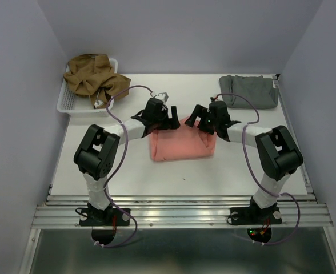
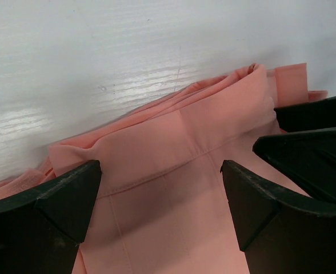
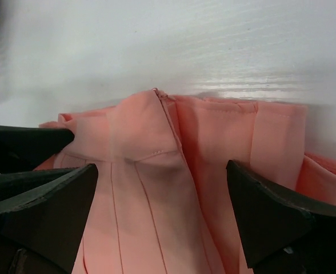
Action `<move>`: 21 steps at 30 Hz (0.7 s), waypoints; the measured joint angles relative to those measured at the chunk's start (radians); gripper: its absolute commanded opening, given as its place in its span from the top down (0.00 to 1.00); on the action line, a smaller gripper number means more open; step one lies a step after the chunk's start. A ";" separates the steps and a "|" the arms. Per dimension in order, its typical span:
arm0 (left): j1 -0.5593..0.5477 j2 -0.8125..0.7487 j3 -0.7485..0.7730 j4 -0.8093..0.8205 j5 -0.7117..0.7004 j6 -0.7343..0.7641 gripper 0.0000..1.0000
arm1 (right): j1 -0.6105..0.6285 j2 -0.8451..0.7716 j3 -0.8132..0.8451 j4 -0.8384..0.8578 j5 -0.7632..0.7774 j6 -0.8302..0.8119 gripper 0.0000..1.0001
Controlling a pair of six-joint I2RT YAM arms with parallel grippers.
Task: Fold and stack the skirts
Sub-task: Neatly place the folded skirt to the corner
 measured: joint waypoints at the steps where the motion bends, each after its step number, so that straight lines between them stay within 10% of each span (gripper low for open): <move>1: 0.000 -0.008 0.004 -0.010 0.000 0.002 0.01 | 0.000 -0.011 0.002 -0.021 0.001 -0.021 0.00; 21: 0.000 -0.508 -0.162 -0.087 -0.165 0.002 0.01 | -0.006 -0.480 -0.196 -0.355 0.116 -0.226 0.00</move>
